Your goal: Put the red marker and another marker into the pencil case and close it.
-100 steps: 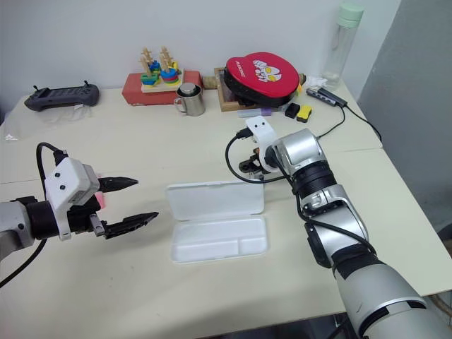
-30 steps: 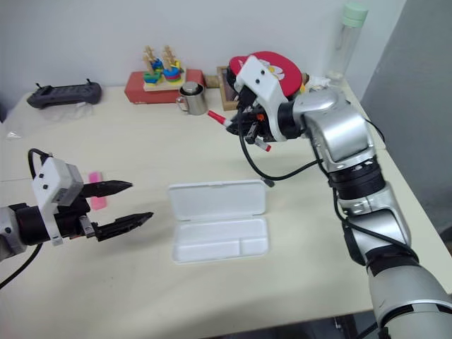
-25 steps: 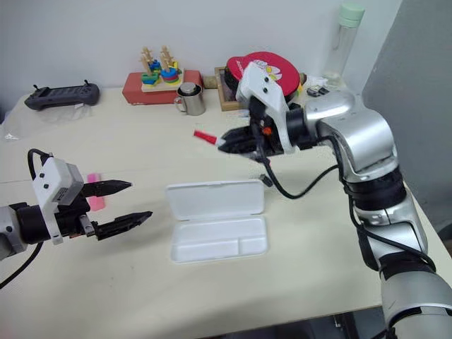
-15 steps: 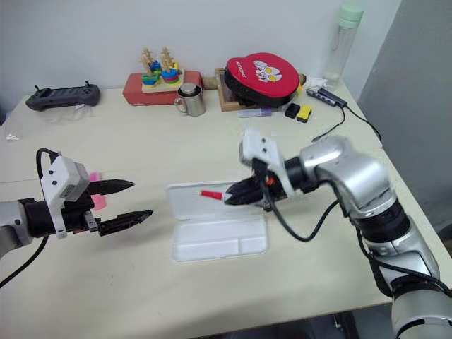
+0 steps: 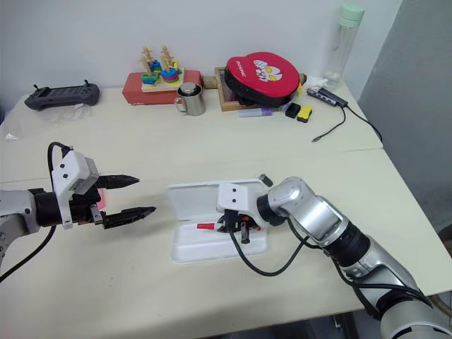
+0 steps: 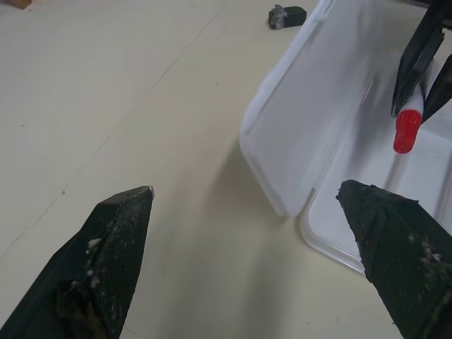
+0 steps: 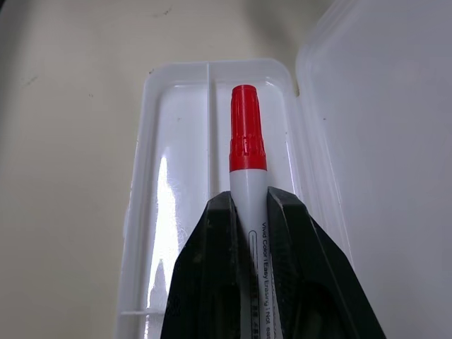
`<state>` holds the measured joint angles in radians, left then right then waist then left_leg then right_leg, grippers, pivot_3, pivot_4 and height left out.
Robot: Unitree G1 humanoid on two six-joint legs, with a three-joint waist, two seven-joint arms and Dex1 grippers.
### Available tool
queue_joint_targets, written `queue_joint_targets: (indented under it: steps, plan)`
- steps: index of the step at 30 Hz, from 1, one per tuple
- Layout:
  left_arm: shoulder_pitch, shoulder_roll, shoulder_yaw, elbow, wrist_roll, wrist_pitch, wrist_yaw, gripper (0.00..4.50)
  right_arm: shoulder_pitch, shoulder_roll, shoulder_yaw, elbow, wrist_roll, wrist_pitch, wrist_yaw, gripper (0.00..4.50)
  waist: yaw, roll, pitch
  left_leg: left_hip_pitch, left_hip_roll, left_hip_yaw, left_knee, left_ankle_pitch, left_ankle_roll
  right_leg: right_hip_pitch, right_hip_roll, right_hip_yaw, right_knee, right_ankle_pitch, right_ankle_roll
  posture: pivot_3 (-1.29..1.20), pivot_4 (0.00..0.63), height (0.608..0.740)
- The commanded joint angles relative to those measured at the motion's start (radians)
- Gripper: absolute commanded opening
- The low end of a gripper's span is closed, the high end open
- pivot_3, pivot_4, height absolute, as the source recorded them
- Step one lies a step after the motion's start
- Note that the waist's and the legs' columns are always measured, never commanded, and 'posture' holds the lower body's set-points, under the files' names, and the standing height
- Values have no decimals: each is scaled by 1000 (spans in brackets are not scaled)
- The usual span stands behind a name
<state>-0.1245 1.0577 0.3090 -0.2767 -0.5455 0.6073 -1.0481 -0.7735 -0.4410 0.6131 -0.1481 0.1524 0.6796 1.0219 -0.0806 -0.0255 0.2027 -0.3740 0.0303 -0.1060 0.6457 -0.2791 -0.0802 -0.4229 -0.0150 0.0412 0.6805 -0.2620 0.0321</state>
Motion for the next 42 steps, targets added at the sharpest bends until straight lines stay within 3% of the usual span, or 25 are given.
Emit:
queue_joint_targets:
  steps: [1, 3, 8, 17, 26, 29, 33, 42]
  plan:
    - [-12, 15, 13, -23, 2, 1, -1, 4500, -3, 19, -7, 9, -24, -38, -6, 246, 0, 0, 0, 0, 0, 0, 0, 0, 0, 0, 0, 0, 0, 0, 0, 0, 150, 740]
    - [-10, 12, 16, -29, -1, 8, 6, 4500, -4, 25, -7, 23, -38, -52, -4, 956, 0, 0, 0, 0, 0, 0, 0, 0, 0, 0, 0, 0, 0, 0, 0, 0, 150, 740]
    - [1, 4, 20, -41, -5, 18, 17, 4500, -11, 25, -27, 12, -36, -33, 16, 2192, 0, 0, 0, 0, 0, 0, 0, 0, 0, 0, 0, 0, 0, 0, 0, 0, 150, 740]
    - [31, -12, 70, -44, -31, 57, 36, 4500, -46, -37, -175, -132, 133, 170, 101, 4442, 0, 0, 0, 0, 0, 0, 0, 0, 0, 0, 0, 0, 0, 0, 0, 0, 150, 740]
    - [122, -91, 244, 15, -34, 155, 193, 4500, -57, -207, -300, -254, 274, 216, 180, 4442, 1, 0, 0, 1, 0, -1, 0, 0, 0, 1, 0, -1, 0, 0, 0, 0, 150, 740]
    - [104, -108, 254, 22, -26, 188, 267, 4500, -65, -216, -307, -257, 289, 214, 174, 4442, 3, 0, 0, 1, 0, -1, 1, 0, 0, 1, 0, -1, 0, 0, 0, 0, 150, 740]
    - [33, -158, 254, 88, 43, 255, 480, 4500, -115, -187, -338, -230, 298, 203, 138, 4442, 2, 0, 0, 2, 0, 0, 1, 0, 0, 2, 0, 0, 1, 0, 0, 0, 150, 740]
    - [-76, -204, 228, 203, 111, 310, 662, 4500, -148, -151, -347, -212, 305, 185, 81, 4442, 9, -1, -1, 2, 0, -1, 0, 0, 0, 2, -1, -1, 1, 0, 0, 0, 150, 740]
